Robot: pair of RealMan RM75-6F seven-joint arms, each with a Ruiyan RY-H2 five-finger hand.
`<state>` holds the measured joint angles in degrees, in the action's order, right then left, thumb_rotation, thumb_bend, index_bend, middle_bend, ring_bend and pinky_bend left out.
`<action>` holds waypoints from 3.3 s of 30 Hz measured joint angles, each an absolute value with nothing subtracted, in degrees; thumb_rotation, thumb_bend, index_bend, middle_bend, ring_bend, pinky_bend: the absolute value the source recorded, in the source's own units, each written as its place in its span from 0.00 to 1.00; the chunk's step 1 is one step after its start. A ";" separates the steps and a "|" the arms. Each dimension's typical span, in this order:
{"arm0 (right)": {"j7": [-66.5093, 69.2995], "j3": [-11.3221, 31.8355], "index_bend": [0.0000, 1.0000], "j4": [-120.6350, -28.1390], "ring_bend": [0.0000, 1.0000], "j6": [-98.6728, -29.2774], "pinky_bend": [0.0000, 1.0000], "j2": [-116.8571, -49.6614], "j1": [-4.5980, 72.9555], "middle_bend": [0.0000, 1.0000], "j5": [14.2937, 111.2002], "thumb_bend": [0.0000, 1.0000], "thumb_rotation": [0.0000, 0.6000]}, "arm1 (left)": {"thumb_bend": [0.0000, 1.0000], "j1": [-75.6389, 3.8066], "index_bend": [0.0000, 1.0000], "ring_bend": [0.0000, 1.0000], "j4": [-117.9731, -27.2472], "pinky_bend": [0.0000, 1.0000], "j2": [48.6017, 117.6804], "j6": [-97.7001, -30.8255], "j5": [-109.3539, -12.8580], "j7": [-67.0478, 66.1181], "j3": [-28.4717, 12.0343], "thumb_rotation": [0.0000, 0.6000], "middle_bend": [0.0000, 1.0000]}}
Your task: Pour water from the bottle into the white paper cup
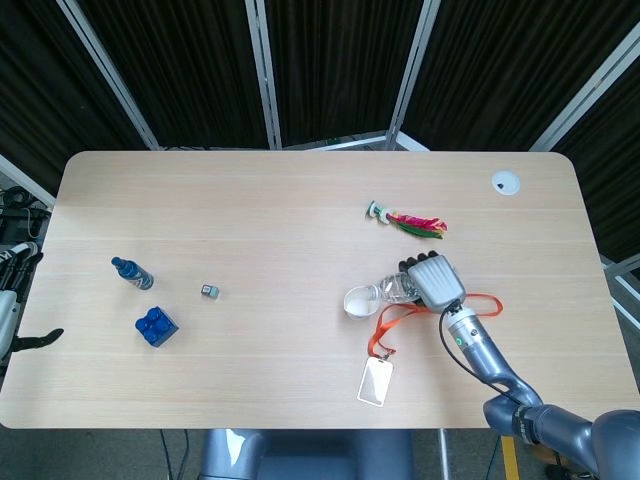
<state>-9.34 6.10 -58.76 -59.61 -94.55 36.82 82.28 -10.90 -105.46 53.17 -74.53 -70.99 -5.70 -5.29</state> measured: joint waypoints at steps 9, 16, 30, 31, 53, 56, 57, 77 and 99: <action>-12.14 5.72 0.44 -57.01 0.53 -60.22 0.48 -95.02 36.85 0.57 82.71 0.74 1.00 | 0.04 -10.89 0.00 0.00 -105.58 0.00 53.06 -74.52 -71.05 -5.55 -5.24 1.00 0.00; -12.70 5.62 0.44 -56.58 0.53 -60.81 0.48 -95.05 36.85 0.58 83.12 0.74 1.00 | 0.04 -10.95 0.00 0.00 -105.53 0.00 53.05 -74.39 -71.01 -5.54 -5.22 1.00 0.00; -13.95 5.16 0.46 -54.77 0.54 -62.02 0.48 -95.32 36.88 0.58 84.29 0.74 1.00 | 0.04 -11.09 0.00 0.00 -105.61 0.00 53.17 -74.11 -70.87 -5.98 -5.06 1.00 0.00; -13.98 5.12 0.46 -54.68 0.54 -62.12 0.48 -95.34 36.88 0.58 84.39 0.74 1.00 | 0.04 -11.09 0.00 0.00 -105.62 0.00 53.17 -74.11 -70.86 -6.00 -5.05 1.00 0.00; -16.68 4.64 0.46 -53.32 0.54 -63.41 0.48 -95.65 37.01 0.59 85.72 0.74 1.00 | 0.04 -11.12 0.00 0.00 -105.74 0.00 53.05 -74.01 -70.82 -5.85 -4.98 1.00 0.00; -17.10 4.57 0.46 -53.11 0.54 -63.68 0.48 -95.67 37.01 0.59 85.94 0.74 1.00 | 0.04 -11.14 0.00 0.00 -105.77 0.00 53.01 -73.88 -70.79 -5.79 -4.94 1.00 0.00; -17.17 4.57 0.46 -53.07 0.54 -63.74 0.48 -95.68 37.01 0.59 85.98 0.74 1.00 | 0.04 -11.16 0.00 0.00 -105.79 0.00 52.99 -73.81 -70.76 -5.74 -4.94 1.00 0.00; -18.57 4.64 0.46 -52.22 0.55 -64.09 0.48 -95.93 36.89 0.59 86.05 0.74 1.00 | 0.04 -11.25 0.00 0.00 -105.88 0.00 53.00 -73.70 -70.71 -5.95 -4.85 1.00 0.00; -19.31 5.38 0.46 -52.12 0.55 -63.94 0.48 -95.53 37.18 0.59 85.41 0.74 1.00 | 0.04 -11.29 0.00 0.00 -105.91 0.00 52.96 -73.62 -70.71 -5.91 -4.78 1.00 0.00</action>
